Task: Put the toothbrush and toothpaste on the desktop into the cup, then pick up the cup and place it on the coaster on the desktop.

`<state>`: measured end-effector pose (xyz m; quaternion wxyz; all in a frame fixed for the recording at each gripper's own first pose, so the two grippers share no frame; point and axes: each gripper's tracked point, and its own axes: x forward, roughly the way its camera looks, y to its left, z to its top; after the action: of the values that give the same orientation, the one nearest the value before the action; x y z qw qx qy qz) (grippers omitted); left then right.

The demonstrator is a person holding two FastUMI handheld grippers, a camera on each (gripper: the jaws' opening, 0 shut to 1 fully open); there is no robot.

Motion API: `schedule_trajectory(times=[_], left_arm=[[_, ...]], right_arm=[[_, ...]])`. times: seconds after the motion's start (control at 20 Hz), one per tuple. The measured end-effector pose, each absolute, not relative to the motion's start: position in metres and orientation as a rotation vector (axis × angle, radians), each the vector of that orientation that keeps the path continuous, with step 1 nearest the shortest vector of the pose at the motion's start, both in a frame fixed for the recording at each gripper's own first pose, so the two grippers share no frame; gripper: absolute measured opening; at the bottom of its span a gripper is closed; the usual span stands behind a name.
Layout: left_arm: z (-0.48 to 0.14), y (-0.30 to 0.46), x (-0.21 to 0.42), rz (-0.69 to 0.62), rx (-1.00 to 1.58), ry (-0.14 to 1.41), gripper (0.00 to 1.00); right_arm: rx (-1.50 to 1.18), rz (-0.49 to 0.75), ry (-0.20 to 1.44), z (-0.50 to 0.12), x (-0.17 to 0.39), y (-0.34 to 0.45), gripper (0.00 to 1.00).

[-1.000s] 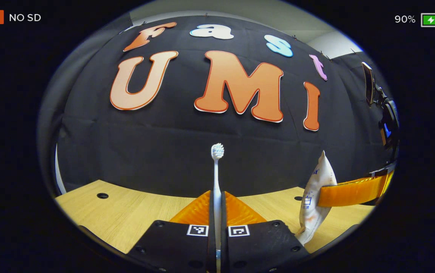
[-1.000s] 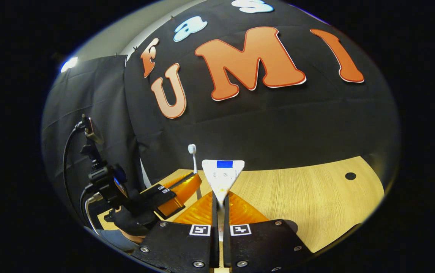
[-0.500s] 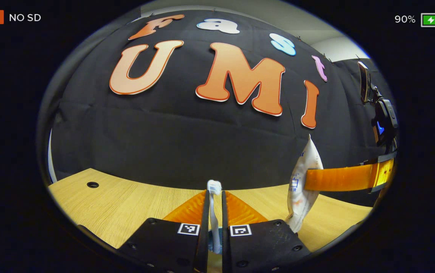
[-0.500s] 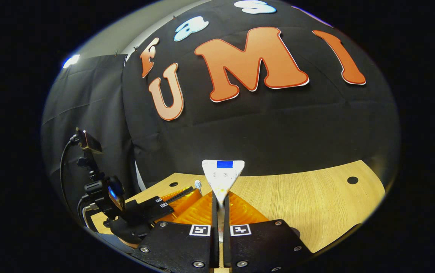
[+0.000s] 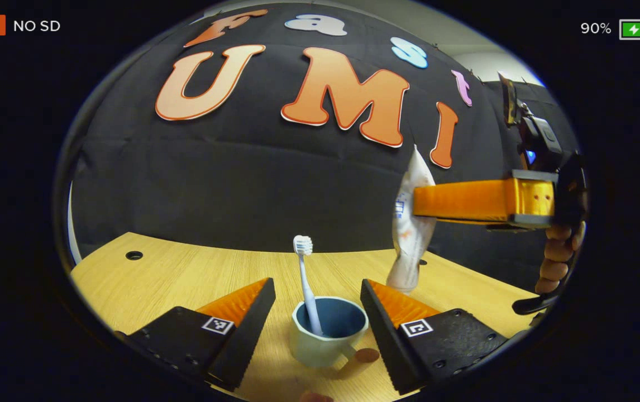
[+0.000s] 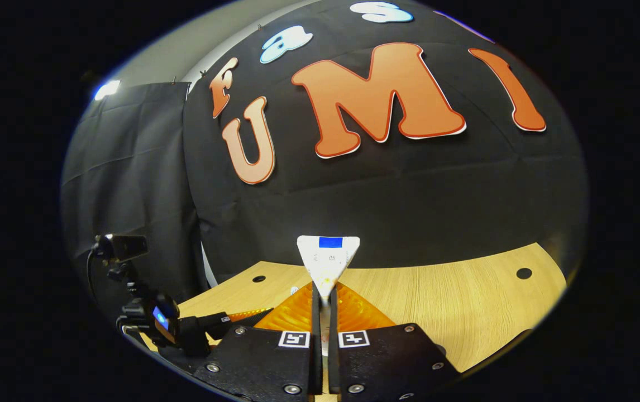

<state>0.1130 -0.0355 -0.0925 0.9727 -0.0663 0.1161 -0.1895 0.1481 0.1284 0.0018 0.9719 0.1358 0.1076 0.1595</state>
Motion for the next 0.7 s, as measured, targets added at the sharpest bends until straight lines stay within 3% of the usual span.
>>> schedule_trajectory(times=[0.35,0.7], left_arm=[[-0.073,0.003,0.072,-0.320,-0.094,0.200,0.95],[-0.059,0.028,0.042,-0.258,-0.073,0.179,0.96]], right_arm=[[0.268,0.366,0.192,0.007,0.160,0.149,0.04],[0.259,0.368,0.234,-0.029,0.175,0.172,0.06]])
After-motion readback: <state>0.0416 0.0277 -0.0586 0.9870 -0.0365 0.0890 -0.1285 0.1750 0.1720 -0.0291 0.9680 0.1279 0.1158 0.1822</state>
